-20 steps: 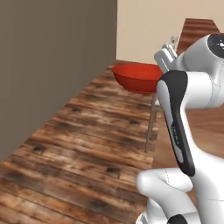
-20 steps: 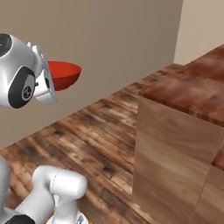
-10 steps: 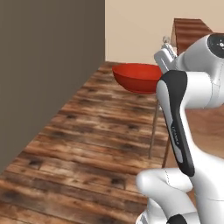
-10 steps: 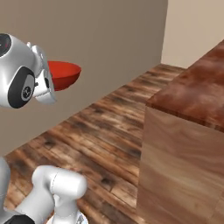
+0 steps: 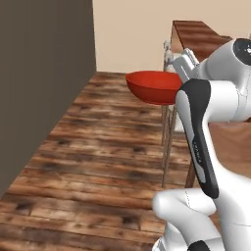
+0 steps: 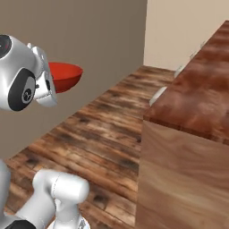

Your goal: Pick up the bowls from the cabinet and place each bowl in front of a stool on the dining counter.

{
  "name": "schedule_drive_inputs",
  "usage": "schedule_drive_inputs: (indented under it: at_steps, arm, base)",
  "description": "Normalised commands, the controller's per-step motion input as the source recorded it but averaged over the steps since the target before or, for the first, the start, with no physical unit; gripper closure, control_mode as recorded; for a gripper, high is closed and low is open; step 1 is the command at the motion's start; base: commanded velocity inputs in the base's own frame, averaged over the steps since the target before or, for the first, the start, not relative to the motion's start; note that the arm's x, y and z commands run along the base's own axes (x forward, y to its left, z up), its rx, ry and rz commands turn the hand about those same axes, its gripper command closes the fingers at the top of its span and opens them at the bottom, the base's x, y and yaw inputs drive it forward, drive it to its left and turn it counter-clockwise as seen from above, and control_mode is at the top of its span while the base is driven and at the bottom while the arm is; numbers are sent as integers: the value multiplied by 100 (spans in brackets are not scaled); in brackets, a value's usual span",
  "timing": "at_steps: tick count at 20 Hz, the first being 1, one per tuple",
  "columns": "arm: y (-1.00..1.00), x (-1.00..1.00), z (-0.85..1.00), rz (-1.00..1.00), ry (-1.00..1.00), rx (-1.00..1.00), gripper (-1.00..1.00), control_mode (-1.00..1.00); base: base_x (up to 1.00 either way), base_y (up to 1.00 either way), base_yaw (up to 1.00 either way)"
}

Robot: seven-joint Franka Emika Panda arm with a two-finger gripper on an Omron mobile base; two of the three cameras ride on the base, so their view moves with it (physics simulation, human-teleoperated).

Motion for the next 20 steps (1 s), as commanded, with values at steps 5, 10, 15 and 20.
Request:
schedule_drive_inputs:
  at_steps: [5,10,15,20]
  arm:
    - [0,0,0,0,0,0,100,100]
    - [0,0,0,0,0,0,100,100]
    - [0,0,0,0,0,0,100,100]
    - [0,0,0,0,0,0,100,100]
  base:
    - [82,34,-31]
    - [91,46,-34]
    - [79,42,-38]
    - [71,37,-40]
